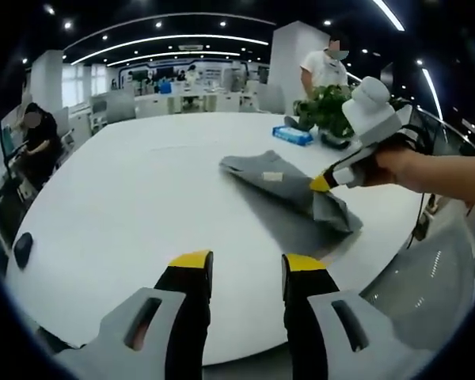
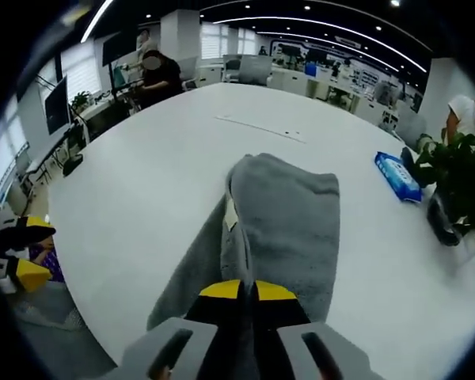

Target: Open the folded towel by lifting each exposed corner and separating the folded layers until the towel lies flat within the target outline without major curled edges

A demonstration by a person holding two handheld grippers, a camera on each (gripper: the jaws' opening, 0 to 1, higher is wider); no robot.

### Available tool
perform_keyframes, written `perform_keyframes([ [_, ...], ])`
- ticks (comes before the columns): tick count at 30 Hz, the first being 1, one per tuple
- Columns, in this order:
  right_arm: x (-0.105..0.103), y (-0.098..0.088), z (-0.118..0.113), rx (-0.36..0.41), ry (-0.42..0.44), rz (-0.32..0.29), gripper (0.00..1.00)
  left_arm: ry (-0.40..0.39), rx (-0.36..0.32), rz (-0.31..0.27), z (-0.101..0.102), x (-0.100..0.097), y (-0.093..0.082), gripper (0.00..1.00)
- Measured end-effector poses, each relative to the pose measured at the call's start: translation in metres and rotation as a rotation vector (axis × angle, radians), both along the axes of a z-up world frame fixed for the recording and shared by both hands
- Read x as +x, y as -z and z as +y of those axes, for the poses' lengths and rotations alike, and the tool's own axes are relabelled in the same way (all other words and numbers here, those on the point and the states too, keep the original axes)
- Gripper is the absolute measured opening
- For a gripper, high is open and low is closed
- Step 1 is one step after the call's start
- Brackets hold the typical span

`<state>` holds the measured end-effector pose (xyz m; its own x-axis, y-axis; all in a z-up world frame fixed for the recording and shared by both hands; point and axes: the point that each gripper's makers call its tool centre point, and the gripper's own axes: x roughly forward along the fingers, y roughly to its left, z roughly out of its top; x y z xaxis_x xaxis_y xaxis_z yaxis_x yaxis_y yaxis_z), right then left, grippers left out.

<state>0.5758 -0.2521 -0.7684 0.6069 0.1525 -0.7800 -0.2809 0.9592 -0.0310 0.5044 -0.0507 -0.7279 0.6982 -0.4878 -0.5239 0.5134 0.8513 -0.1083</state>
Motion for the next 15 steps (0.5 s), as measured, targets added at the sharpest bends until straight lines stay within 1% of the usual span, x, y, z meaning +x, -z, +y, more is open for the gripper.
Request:
perform_keyframes([
  [5, 0.002, -0.006, -0.012, -0.002, 0.021, -0.016, 0.01, -0.007, 0.0, 0.0, 0.002, 0.001, 0.0, 0.34],
  [10, 0.002, -0.009, -0.027, -0.004, 0.046, -0.018, 0.01, -0.019, 0.004, -0.001, 0.005, 0.002, 0.001, 0.34],
  [15, 0.001, -0.014, -0.039, 0.018, 0.082, -0.028, 0.01, -0.019, 0.014, 0.005, 0.005, 0.003, 0.003, 0.34],
])
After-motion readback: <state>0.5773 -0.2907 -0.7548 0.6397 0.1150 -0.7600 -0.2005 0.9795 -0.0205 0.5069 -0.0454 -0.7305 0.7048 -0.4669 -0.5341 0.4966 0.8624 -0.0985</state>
